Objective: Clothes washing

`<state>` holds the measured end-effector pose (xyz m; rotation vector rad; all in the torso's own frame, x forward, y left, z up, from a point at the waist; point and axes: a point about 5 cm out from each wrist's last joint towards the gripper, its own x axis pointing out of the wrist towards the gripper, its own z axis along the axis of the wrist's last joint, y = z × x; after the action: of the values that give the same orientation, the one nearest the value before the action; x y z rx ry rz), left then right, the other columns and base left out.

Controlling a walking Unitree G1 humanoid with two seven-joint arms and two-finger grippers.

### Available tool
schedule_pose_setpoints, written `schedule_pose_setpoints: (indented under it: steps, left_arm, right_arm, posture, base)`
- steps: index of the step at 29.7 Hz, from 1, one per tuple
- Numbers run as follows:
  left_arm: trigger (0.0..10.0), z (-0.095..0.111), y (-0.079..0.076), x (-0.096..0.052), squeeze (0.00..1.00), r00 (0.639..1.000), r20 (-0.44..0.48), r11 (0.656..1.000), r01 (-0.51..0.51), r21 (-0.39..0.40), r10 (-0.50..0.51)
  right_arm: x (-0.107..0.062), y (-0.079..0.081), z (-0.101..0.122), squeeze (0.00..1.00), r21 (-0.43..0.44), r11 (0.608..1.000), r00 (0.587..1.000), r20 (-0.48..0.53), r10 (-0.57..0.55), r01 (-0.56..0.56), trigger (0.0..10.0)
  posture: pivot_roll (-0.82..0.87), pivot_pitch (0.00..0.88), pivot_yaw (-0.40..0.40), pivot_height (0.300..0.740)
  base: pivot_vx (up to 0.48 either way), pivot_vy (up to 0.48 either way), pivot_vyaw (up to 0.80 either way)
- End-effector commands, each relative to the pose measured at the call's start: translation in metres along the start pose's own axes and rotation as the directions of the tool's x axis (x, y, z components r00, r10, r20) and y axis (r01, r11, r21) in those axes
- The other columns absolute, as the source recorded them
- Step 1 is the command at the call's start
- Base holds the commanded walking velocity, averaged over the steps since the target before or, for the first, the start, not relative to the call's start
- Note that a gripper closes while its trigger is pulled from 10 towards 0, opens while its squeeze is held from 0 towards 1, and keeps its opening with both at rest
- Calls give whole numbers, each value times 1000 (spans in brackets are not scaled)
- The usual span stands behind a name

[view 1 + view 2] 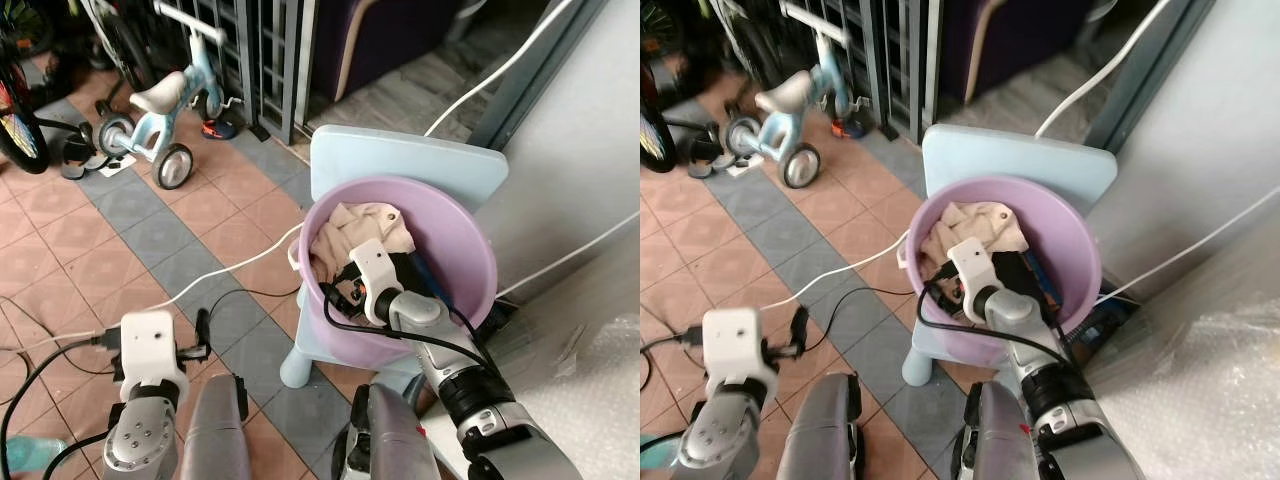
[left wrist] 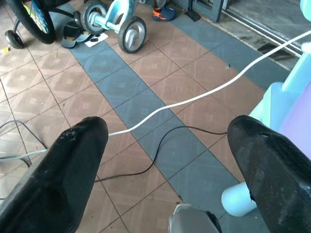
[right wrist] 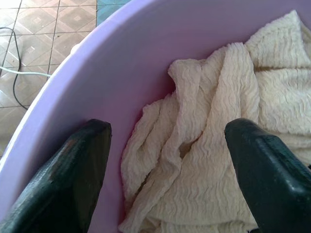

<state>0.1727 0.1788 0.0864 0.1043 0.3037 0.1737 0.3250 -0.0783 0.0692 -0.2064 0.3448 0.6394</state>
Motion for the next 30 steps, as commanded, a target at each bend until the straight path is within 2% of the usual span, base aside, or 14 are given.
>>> schedule_pose_setpoints:
  steps: [1, 6, 12, 15, 16, 17, 20, 30]
  left_arm:
    - [10000, 6, 1, -20, 0, 1000, 3, 1000, 10, 20, -11]
    - [10000, 12, 2, -47, 0, 999, -27, 999, 25, 32, -24]
    - [10000, 18, -1, -60, 0, 998, -58, 999, 41, 22, -40]
    - [10000, 17, -1, -64, 0, 996, -75, 999, 43, 19, -42]
    - [10000, 17, -2, -65, 0, 996, -82, 999, 46, 19, -44]
    - [10000, 16, -3, -68, 0, 994, -96, 999, 49, 19, -47]
    - [10000, 16, -4, -69, 0, 994, -102, 999, 49, 17, -47]
    - [10000, 16, -4, -64, 0, 994, -102, 999, 41, 18, -39]
  right_arm:
    - [4, 5, -9, 0, -40, 999, 999, -19, -33, 32, 10000]
    - [14, 13, 4, 0, -66, 994, 995, 50, -83, 86, 10000]
    - [31, 19, 18, 0, -114, 975, 982, 42, -186, 189, 10000]
    - [33, 20, 17, 0, -116, 969, 976, 13, -219, 219, 10000]
    - [33, 19, 15, 0, -123, 963, 970, -2, -242, 239, 3255]
    - [34, 18, 14, 0, -130, 955, 962, -17, -273, 268, 0]
    - [34, 16, 13, 0, -135, 946, 954, -22, -300, 294, 0]
    - [28, 0, 7, 0, -51, 931, 931, -45, -363, 361, 0]
  posture:
    - [234, 349, -87, 647]
    - [272, 412, -80, 647]
    - [282, 445, -80, 647]
    - [284, 450, -82, 647]
    - [285, 451, -83, 647]
    - [288, 451, -84, 647]
    - [290, 450, -86, 647]
    - [278, 430, -92, 647]
  base:
    - [0, 0, 0]
    - [0, 0, 0]
    - [0, 0, 0]
    - [0, 0, 0]
    - [0, 0, 0]
    - [0, 0, 0]
    - [0, 0, 0]
    - [0, 0, 0]
